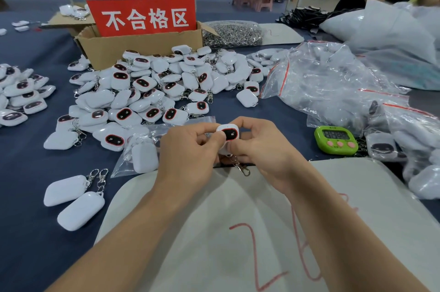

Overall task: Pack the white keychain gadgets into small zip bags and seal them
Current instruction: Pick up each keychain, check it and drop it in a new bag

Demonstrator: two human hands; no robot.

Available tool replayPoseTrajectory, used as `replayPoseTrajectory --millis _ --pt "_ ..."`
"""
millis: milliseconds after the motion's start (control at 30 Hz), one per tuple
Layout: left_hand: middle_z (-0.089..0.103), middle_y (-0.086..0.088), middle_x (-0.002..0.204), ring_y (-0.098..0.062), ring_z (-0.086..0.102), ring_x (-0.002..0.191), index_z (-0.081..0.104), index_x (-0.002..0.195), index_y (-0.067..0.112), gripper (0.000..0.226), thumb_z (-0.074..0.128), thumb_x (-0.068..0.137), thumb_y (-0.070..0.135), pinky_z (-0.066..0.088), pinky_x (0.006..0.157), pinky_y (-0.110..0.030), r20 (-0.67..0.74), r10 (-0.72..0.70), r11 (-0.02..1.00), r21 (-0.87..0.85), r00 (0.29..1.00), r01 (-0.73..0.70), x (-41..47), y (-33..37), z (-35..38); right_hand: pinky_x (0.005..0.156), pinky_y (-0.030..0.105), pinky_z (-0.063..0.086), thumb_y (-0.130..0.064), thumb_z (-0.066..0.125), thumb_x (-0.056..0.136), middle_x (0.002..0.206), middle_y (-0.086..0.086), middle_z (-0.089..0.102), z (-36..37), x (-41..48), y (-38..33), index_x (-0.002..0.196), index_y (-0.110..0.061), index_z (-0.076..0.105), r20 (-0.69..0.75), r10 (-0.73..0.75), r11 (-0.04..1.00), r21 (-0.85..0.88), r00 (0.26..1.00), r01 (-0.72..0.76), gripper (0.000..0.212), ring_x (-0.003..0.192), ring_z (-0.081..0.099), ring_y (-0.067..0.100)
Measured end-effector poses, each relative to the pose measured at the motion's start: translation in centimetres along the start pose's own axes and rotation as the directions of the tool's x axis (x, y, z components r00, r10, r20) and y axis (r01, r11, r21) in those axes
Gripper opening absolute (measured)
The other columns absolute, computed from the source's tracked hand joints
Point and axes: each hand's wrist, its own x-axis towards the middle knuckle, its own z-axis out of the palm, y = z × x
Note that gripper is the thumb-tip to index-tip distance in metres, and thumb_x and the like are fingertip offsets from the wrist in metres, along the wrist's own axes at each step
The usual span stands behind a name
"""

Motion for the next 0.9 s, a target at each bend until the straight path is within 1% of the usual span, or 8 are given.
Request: replayPoseTrajectory --millis 67,167,233,333,467,567,667,900 --pt "0.065 -0.001 0.051 -0.013 0.056 0.049 0.076 0.087 0.04 0.018 0.072 0.093 0.024 0.049 0.054 -0.027 -0.004 0.007 1.0 0.003 1.0 -0.007 0.09 -0.17 -0.03 0.092 0.054 0.06 0.015 0.061 0.086 0.093 0.031 0.074 0.04 -0.06 -0.04 0.094 -0.004 0.068 -0.011 -0.005 1.0 0.023 1.0 0.006 0.022 0.088 0.075 0.048" --pt "0.064 -0.002 0.051 -0.008 0.051 0.045 0.08 0.094 0.032 0.006 0.075 0.093 0.029 0.042 0.048 -0.019 0.005 0.009 1.0 -0.001 1.0 -0.009 0.09 -0.32 -0.02 0.092 0.06 0.058 0.015 0.062 0.082 0.082 0.022 0.077 0.04 0.0 0.05 0.094 -0.003 0.071 -0.052 -0.01 1.0 -0.003 0.999 0.01 0.024 0.079 0.076 0.043" --pt "0.064 -0.002 0.052 -0.006 0.052 0.044 0.08 0.096 0.031 0.005 0.076 0.093 0.029 0.039 0.048 -0.017 0.004 0.011 1.0 0.0 1.0 -0.011 -0.04 -0.39 0.03 0.091 0.058 0.06 0.012 0.063 0.082 0.082 0.019 0.078 0.13 -0.16 0.15 0.094 -0.007 0.072 -0.066 -0.018 1.0 -0.024 0.998 0.017 0.024 0.078 0.076 0.04" --pt "0.064 0.001 0.051 -0.004 0.051 0.044 0.08 0.095 0.032 0.006 0.076 0.092 0.032 0.038 0.049 -0.016 -0.032 0.021 1.0 0.017 0.999 -0.02 -0.14 -0.36 -0.08 0.077 0.043 0.061 0.006 0.066 0.083 0.082 0.014 0.078 0.36 -0.38 0.22 0.096 -0.013 0.076 -0.094 -0.038 0.999 -0.021 0.995 0.036 0.026 0.072 0.075 0.033" --pt "0.061 0.005 0.051 -0.005 0.044 0.043 0.078 0.086 0.036 0.01 0.077 0.087 0.046 0.033 0.047 -0.019 -0.087 0.044 0.995 0.097 0.995 -0.035 -0.01 -0.58 -0.29 0.06 0.026 0.049 0.002 0.074 0.081 0.08 0.009 0.078 -0.15 0.0 0.1 0.089 -0.017 0.079 -0.236 -0.069 0.997 0.004 0.969 0.072 0.022 0.065 0.063 0.014" --pt "0.065 0.018 0.059 -0.003 0.053 0.051 0.079 0.094 0.039 0.01 0.079 0.084 0.042 0.036 0.052 -0.017 -0.108 0.053 0.984 0.178 0.993 -0.033 -0.12 -0.54 -0.16 0.058 0.014 0.047 0.01 0.075 0.081 0.075 0.003 0.078 -0.45 0.17 -0.08 0.085 -0.015 0.079 -0.261 -0.128 0.989 0.041 0.957 0.144 0.025 0.063 0.065 0.006" --pt "0.072 0.024 0.077 0.003 0.057 0.057 0.078 0.103 0.04 0.022 0.082 0.082 0.032 0.044 0.062 -0.022 -0.155 0.103 0.986 0.146 0.982 -0.08 -0.43 -0.51 -0.18 0.061 0.013 0.049 0.015 0.072 0.078 0.072 -0.002 0.077 -0.33 0.11 -0.03 0.079 -0.017 0.079 -0.276 -0.197 0.977 0.018 0.941 0.21 0.033 0.063 0.066 0.005" --pt "0.071 0.031 0.079 0.004 0.056 0.058 0.078 0.097 0.042 0.022 0.082 0.083 0.025 0.048 0.064 -0.029 -0.177 0.134 0.981 0.164 0.975 -0.105 -0.69 -0.48 -0.12 0.064 0.015 0.051 0.016 0.072 0.077 0.072 -0.006 0.076 -0.41 0.15 -0.02 0.071 -0.024 0.08 -0.276 -0.249 0.967 -0.024 0.928 0.253 0.042 0.064 0.065 0.004"
